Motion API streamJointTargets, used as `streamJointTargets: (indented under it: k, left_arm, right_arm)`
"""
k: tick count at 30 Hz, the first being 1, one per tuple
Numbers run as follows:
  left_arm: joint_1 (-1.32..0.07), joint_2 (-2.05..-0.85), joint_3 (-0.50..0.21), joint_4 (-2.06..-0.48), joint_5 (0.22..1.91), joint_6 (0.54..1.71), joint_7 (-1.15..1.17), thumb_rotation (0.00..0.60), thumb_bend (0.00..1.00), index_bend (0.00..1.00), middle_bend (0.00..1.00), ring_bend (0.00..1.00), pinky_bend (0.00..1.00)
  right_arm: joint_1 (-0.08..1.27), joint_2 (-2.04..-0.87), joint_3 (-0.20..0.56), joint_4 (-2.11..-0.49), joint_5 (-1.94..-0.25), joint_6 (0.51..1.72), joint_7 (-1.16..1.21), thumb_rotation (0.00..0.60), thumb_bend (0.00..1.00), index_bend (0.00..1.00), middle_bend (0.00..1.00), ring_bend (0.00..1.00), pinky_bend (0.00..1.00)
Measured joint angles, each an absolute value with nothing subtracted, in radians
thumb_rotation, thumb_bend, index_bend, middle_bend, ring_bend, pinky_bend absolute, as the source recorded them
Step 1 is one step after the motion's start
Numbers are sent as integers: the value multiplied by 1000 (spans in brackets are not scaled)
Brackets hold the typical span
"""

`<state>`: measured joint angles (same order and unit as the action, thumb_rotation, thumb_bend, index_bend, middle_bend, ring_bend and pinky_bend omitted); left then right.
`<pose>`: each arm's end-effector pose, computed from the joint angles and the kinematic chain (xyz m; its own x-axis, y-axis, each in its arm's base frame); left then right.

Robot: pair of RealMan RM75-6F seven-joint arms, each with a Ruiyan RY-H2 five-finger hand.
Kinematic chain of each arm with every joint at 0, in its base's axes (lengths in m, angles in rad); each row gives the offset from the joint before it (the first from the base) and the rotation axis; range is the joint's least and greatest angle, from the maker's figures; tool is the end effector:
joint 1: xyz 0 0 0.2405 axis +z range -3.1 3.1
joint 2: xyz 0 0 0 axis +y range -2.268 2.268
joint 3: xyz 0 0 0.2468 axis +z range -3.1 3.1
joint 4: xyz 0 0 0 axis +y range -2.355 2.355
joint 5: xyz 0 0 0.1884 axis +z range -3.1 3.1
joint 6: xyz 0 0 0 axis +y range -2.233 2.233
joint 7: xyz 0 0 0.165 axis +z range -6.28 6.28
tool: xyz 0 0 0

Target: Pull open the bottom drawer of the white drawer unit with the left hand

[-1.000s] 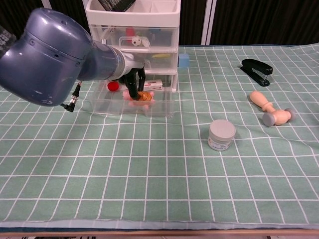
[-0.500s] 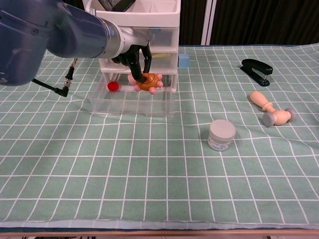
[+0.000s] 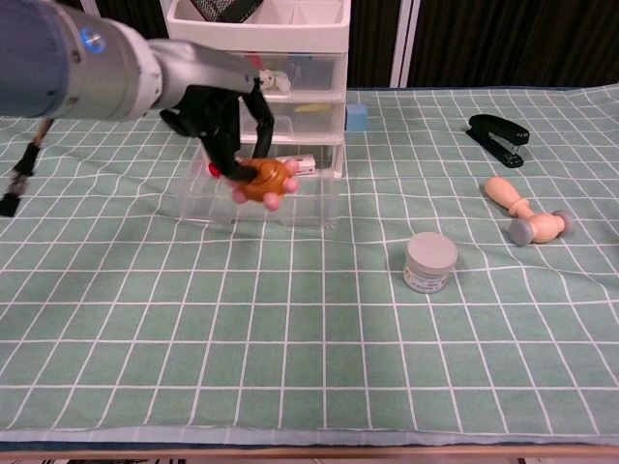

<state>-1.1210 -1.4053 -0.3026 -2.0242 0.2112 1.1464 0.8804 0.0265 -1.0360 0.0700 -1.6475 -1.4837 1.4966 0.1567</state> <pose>-0.0276 0.3285 0.0161 0.4710 0.4712 0.7458 0.8805 -0.3030 -0.3646 -0.3030 -0.1857 0.2030 0.2910 0.0163 0.9566 -0.9555 0.0558 0.2898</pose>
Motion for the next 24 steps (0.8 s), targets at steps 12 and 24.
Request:
streamJointTargets:
  k: [12, 24]
  left_arm:
    - [-1048, -1410, -104, -2062, 253, 1184, 846, 600, 453, 635, 1000, 1000, 1000]
    - [-1030, -1481, -35, -1998, 267, 1224, 865, 600, 190, 429, 1000, 1000, 1000]
  right_arm:
    - [22, -1031, 69, -1656, -1485, 1502, 166, 600, 24, 0, 0, 0, 209]
    - [22, -1029, 67, -1653, -1493, 1504, 173, 600, 24, 0, 0, 0, 208]
